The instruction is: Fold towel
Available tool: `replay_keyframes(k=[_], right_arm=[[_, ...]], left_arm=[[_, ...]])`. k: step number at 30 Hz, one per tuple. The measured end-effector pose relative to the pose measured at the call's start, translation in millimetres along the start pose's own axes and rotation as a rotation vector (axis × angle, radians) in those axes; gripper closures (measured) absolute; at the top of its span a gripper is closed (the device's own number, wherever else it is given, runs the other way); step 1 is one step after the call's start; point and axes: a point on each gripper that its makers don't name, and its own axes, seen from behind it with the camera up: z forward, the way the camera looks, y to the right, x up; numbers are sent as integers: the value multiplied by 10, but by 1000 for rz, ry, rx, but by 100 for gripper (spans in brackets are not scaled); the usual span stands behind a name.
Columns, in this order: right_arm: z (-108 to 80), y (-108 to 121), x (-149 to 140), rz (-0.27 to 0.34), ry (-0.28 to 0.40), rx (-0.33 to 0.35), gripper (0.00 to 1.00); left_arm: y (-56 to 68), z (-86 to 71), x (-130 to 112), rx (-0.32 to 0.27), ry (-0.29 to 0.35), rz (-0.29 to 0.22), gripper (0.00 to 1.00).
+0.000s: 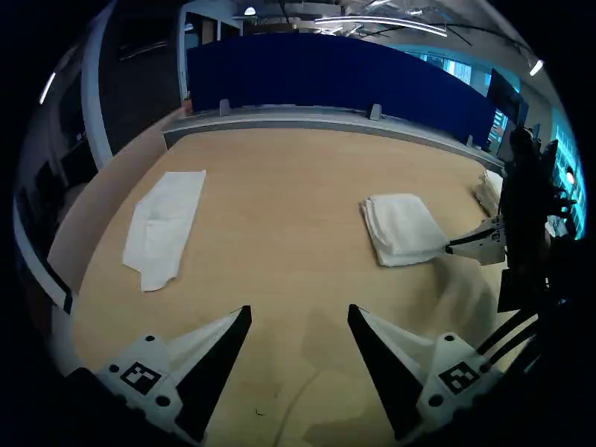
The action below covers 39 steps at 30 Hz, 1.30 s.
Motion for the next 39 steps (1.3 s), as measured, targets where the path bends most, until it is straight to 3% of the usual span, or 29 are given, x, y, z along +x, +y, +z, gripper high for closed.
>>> replay_keyframes(k=[11, 23, 32, 39], right_arm=[[-320, 130, 579, 1, 115, 0, 94], [-770, 310, 1079, -27, 193, -22, 94], [-1186, 649, 1398, -22, 244, -53, 94], [-1449, 984, 1492, -4, 267, -83, 94]], left_arm=[[11, -42, 104, -1, 16, 8, 4], [40, -108, 244, -5, 46, 16, 4], [66, -136, 312, -14, 53, 22, 4], [142, -147, 364, -23, 56, 30, 4]])
